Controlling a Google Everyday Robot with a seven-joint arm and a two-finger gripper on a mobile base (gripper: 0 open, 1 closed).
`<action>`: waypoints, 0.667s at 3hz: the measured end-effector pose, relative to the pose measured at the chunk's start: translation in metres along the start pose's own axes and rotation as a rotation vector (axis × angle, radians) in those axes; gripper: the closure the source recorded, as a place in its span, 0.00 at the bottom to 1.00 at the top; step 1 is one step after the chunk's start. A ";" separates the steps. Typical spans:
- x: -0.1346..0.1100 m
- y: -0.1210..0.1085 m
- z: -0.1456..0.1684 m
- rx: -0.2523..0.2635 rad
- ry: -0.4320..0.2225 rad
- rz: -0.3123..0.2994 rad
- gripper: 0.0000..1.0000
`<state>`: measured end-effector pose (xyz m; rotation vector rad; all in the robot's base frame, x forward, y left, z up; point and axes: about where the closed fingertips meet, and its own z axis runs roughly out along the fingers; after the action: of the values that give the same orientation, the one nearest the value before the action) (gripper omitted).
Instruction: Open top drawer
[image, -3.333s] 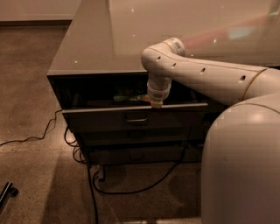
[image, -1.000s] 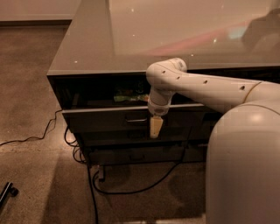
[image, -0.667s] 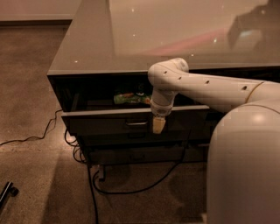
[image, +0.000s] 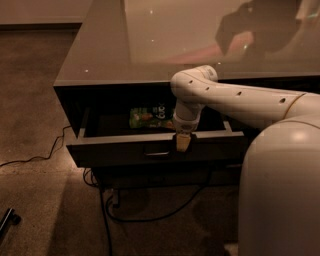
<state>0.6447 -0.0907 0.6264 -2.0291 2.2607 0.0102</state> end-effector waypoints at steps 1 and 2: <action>0.009 0.010 -0.009 0.012 0.027 0.026 0.63; 0.009 0.010 -0.009 0.012 0.027 0.026 0.40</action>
Offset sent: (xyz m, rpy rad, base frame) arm -0.1083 -0.0790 0.0922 -0.2401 -0.0750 -0.2692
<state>0.6328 -0.0994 0.6336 -2.0054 2.2977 -0.0289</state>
